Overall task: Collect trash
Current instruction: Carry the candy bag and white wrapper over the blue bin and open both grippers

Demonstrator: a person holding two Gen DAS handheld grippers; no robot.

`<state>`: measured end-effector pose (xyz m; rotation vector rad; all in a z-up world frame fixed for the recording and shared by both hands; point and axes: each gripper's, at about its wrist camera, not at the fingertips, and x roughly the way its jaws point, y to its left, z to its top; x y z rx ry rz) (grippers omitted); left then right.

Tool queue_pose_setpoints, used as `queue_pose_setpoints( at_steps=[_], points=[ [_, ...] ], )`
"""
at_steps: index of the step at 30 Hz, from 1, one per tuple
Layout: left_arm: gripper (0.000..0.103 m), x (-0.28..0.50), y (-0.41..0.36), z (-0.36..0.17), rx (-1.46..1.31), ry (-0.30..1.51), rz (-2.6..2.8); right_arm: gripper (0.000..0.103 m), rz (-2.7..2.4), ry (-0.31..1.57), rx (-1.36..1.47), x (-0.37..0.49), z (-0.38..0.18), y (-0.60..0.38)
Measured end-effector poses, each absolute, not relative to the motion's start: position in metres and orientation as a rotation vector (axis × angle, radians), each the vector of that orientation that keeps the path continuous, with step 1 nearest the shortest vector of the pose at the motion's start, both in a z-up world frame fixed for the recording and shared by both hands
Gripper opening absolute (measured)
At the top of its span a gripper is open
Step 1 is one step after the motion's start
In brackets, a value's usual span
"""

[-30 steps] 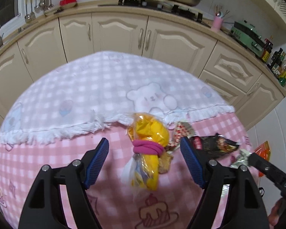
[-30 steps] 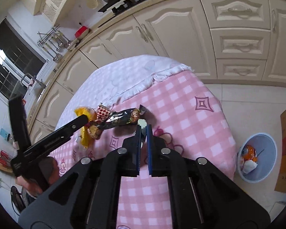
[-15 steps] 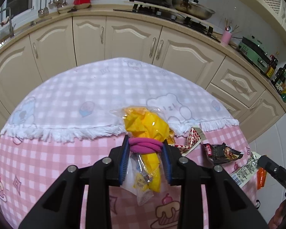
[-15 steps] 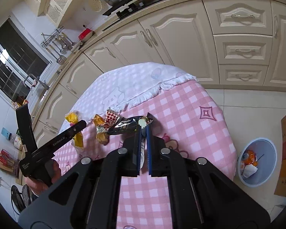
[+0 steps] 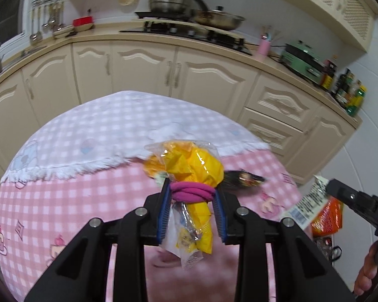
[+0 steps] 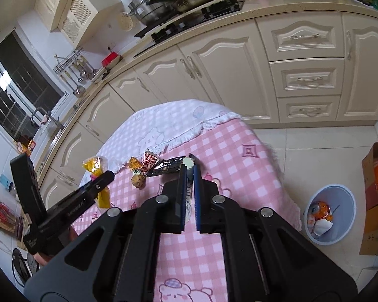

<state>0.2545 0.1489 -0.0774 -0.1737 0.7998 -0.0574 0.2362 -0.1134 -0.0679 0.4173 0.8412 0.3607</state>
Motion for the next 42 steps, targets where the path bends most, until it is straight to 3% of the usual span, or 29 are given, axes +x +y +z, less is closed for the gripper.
queue_pose_setpoints(
  at_steps=[10,23,32,39,42],
  points=[
    [0.030,0.232,0.049,-0.076,-0.106,0.816,-0.228,0.005,0.247,0.822,0.472,0.200,-0.073,-0.184],
    [0.030,0.208,-0.106,-0.105,0.019,0.918,-0.449,0.005,0.039,0.892,0.619,0.151,-0.134,-0.311],
    [0.031,0.215,-0.207,-0.169,0.133,1.053,-0.525,0.006,-0.065,1.031,0.662,0.156,-0.198,-0.381],
    [0.031,0.241,-0.244,-0.224,0.157,1.149,-0.515,0.006,-0.067,1.107,0.697,0.179,-0.239,-0.405],
    [0.031,0.254,-0.251,-0.241,0.138,1.178,-0.512,0.011,-0.067,1.126,0.746,0.185,-0.249,-0.417]
  ],
)
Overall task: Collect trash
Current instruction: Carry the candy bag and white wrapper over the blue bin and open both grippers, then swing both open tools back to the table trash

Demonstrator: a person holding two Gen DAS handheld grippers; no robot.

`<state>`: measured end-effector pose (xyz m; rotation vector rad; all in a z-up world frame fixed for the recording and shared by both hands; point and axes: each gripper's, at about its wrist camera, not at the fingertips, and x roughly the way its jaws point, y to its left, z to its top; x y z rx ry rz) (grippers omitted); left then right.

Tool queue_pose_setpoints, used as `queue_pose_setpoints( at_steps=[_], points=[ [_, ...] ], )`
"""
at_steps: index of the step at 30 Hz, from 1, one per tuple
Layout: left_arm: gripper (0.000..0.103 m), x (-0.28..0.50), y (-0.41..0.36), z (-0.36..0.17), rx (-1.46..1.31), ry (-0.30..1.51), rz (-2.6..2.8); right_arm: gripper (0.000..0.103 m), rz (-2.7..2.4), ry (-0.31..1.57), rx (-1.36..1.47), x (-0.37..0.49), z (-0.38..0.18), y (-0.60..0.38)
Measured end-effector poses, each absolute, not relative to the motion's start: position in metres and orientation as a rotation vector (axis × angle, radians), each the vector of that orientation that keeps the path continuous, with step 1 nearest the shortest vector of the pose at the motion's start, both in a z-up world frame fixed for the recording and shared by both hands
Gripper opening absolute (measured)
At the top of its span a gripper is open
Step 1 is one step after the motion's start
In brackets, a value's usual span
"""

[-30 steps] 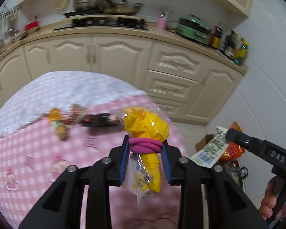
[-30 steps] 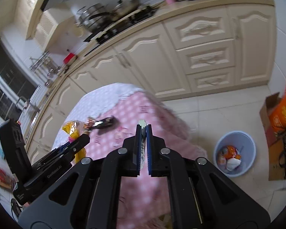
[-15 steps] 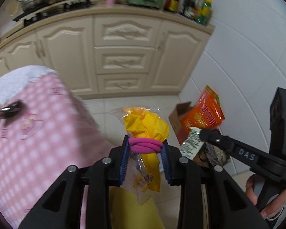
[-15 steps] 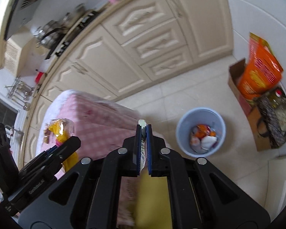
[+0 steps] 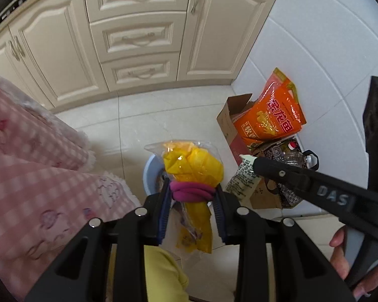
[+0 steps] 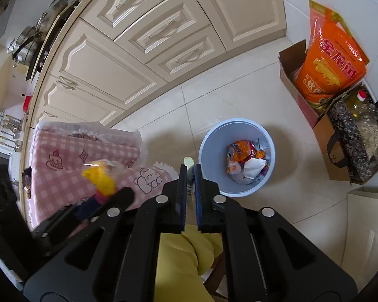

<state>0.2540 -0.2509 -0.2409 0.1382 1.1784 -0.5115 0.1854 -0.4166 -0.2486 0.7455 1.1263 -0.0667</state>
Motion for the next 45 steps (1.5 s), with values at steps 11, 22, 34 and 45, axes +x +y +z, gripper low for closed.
queue_pose_setpoints(
  at_steps=[11,22,34,45],
  points=[
    [0.032,0.277,-0.270,-0.263,0.151,1.207,-0.505,0.062,-0.143,1.127,0.744,0.178,-0.252,-0.444],
    [0.055,0.265,-0.282,-0.260,0.203,1.228,-0.535,0.062,-0.186,1.133,0.746,0.159,-0.251,-0.451],
    [0.055,0.250,-0.280,-0.242,0.210,1.198,-0.551,0.064,-0.198,1.130,0.744,0.146,-0.243,-0.446],
    [0.055,0.229,-0.264,-0.204,0.185,1.130,-0.587,0.065,-0.216,1.074,0.716,0.127,-0.206,-0.430]
  ],
)
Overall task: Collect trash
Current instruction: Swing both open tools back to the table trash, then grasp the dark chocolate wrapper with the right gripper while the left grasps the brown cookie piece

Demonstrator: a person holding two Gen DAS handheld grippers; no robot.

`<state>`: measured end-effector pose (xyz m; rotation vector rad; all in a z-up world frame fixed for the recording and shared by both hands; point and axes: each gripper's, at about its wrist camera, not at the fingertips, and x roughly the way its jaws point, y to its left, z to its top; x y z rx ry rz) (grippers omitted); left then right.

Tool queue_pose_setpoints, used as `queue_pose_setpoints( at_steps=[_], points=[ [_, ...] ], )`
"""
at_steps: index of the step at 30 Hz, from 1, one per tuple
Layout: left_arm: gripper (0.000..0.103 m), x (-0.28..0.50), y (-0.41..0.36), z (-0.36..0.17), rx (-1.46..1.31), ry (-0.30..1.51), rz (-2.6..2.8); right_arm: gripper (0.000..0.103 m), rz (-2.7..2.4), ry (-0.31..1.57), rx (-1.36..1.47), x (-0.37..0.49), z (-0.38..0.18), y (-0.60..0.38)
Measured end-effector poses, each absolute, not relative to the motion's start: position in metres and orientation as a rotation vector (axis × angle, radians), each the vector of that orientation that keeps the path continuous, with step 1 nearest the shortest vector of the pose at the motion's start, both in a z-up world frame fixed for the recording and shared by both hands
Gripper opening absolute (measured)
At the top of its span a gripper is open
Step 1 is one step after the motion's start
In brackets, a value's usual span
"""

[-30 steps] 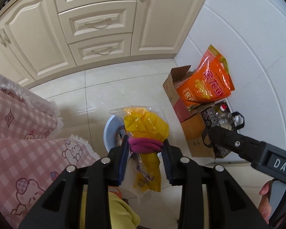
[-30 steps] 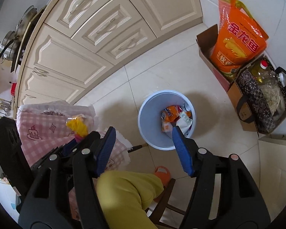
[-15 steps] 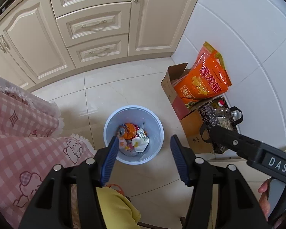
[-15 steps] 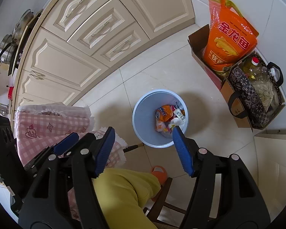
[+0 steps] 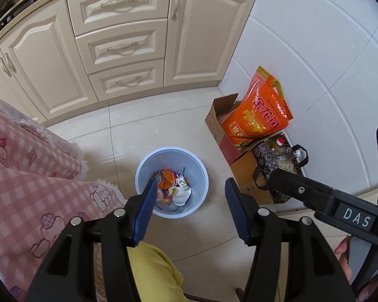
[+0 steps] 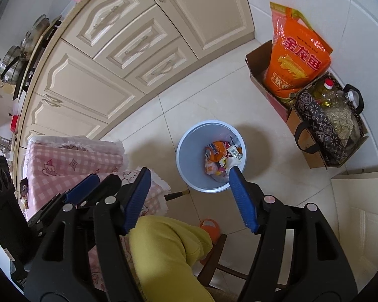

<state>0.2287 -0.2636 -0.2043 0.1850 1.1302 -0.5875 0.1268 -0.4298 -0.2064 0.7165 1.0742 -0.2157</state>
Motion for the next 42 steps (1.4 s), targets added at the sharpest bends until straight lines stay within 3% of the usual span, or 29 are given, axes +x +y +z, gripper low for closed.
queue_pose_setpoints(
  at_steps=[23,42],
  points=[
    [0.055,0.187,-0.118,-0.106,0.041,0.928,-0.476,0.071,-0.060,0.928,0.543,0.124,-0.107,-0.291],
    [0.058,0.211,0.103,-0.063,-0.077,0.830,-0.115,0.075,0.180,0.947,0.388,0.200,-0.081,-0.130]
  ],
)
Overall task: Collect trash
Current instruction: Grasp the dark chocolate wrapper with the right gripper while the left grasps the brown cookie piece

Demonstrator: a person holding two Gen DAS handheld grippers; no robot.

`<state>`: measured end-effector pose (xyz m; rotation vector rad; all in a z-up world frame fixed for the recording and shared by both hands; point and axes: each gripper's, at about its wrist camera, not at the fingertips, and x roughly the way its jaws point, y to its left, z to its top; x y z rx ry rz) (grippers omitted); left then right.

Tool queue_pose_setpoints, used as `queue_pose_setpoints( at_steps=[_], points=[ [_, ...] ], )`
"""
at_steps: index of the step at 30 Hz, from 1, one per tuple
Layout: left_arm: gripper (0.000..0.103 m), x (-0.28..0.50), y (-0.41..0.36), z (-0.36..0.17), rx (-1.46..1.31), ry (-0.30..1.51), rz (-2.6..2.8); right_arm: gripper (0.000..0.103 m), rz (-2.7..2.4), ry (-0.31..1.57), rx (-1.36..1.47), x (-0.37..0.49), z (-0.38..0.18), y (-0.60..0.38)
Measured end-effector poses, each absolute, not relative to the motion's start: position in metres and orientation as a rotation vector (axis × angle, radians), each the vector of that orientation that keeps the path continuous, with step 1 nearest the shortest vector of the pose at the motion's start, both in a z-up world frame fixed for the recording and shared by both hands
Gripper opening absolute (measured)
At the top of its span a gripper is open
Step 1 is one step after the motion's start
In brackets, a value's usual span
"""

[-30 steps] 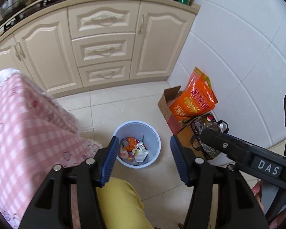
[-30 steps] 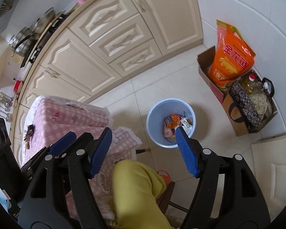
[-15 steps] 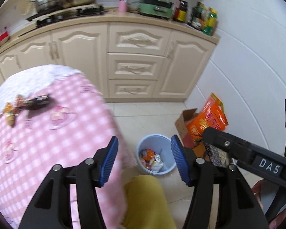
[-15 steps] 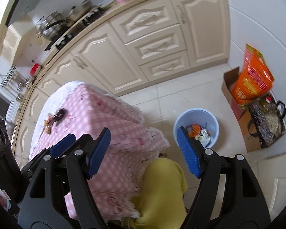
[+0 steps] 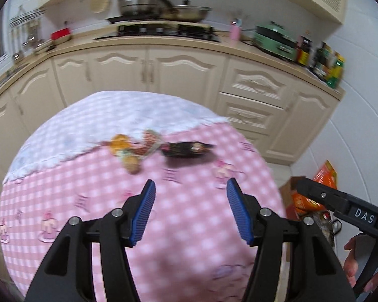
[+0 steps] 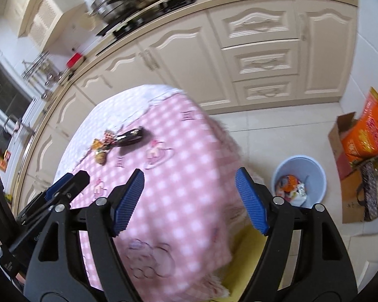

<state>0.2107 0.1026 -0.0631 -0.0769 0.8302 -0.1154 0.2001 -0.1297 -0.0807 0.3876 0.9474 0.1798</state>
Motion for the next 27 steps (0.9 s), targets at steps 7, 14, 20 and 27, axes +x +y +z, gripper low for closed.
queue_pose_setpoints(
  at_steps=[7,14,20,27],
  points=[
    [0.061,0.226,0.158,-0.068,-0.133,0.850,-0.043,0.079,0.252,1.025,0.363,0.240,-0.093,-0.078],
    [0.062,0.245,0.203,-0.081,-0.199,0.884,0.007,0.079,0.277,1.102,0.359,0.284,-0.112,-0.044],
    [0.065,0.260,0.225,-0.098,-0.262,0.932,0.016,0.079,0.259,1.156,0.367,0.323,-0.128,-0.026],
    [0.066,0.280,0.224,-0.123,-0.285,0.997,-0.014,0.031,0.264,1.140,0.252,0.340,-0.133,-0.009]
  ],
)
